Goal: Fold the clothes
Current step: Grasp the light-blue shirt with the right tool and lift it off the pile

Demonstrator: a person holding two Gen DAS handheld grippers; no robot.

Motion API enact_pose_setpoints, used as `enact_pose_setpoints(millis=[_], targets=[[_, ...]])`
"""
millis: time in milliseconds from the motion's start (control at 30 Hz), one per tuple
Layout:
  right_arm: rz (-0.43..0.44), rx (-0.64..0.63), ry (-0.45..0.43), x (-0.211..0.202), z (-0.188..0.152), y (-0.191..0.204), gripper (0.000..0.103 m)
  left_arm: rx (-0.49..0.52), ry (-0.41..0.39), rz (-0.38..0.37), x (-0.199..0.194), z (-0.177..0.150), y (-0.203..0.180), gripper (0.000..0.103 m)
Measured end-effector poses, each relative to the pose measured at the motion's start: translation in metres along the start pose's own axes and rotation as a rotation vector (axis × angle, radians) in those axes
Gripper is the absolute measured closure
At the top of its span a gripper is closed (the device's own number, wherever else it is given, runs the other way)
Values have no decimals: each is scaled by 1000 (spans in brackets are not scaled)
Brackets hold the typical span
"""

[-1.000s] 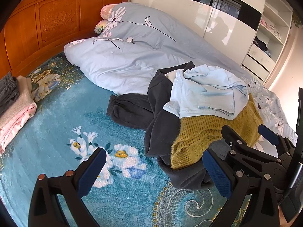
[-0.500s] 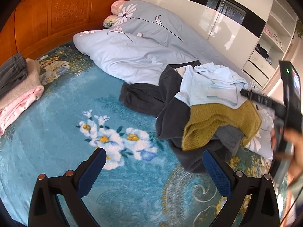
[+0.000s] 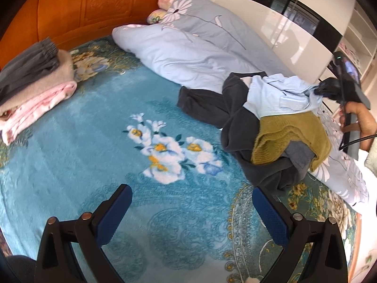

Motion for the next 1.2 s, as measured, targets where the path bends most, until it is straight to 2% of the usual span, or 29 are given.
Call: enact_pose_setpoints(millis=[267, 467, 567, 767, 867, 933, 1000, 1067, 1200], targets=[[212, -69, -305, -140, 64, 43, 99, -8, -12, -39, -6, 3, -2, 0], [430, -116, -437, -253, 72, 74, 99, -53, -53, -74, -20, 15, 9, 0], [538, -113, -459, -296, 67, 87, 99, -96, -104, -66, -38, 27, 29, 0], [697, -143, -518, -374, 57, 119, 99, -178, -216, -25, -91, 45, 90, 0], [681, -160, -566, -392, 45, 123, 99, -196, -271, 14, -122, 47, 120, 0], [677, -157, -503, -383, 30, 125, 99, -204, -294, 37, -139, 41, 135, 0], [714, -152, -447, -379, 14, 130, 99, -206, -298, 46, -147, 33, 144, 0], [746, -168, -431, -385, -2, 139, 99, -213, -269, 46, -145, 21, 146, 0], [798, -199, -403, -399, -22, 157, 99, -236, -186, -16, -126, 0, 138, 0]])
Point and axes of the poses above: each gripper's, at about its wrist camera, not at the fingertips, and x roughly the way its jaws point, y to its left, z to its top, the point moved 7 cm from there along x, roughly the way its jaws point, and after that the axes turned 12 degrees about x, right-handed, at the moved point
